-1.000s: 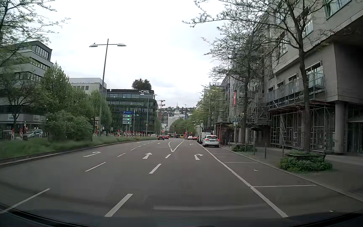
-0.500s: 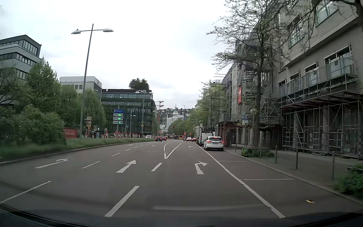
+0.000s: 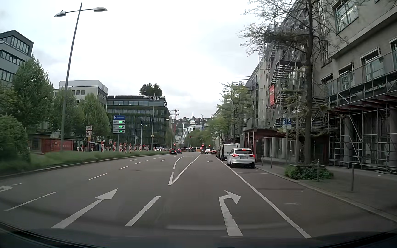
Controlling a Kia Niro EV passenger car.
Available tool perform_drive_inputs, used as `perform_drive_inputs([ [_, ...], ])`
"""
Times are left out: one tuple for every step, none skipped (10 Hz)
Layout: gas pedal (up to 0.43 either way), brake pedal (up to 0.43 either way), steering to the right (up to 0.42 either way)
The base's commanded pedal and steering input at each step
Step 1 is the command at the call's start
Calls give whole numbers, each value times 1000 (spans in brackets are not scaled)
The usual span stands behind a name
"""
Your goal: Follow the waypoints while adhering to traffic rules and regulations
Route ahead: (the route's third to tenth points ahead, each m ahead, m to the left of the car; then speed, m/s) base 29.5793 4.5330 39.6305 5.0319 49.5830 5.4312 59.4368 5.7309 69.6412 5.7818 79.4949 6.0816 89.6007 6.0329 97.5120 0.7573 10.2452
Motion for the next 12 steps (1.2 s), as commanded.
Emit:
perform_drive_inputs([
  [47,0,-7],
  [20,0,-7],
  [0,0,-7],
  [0,0,-6],
  [0,0,0],
  [0,0,2],
  [0,0,2],
  [0,0,0],
  [28,0,-6],
  [28,0,-8],
  [28,0,-9],
  [39,0,-6],
])
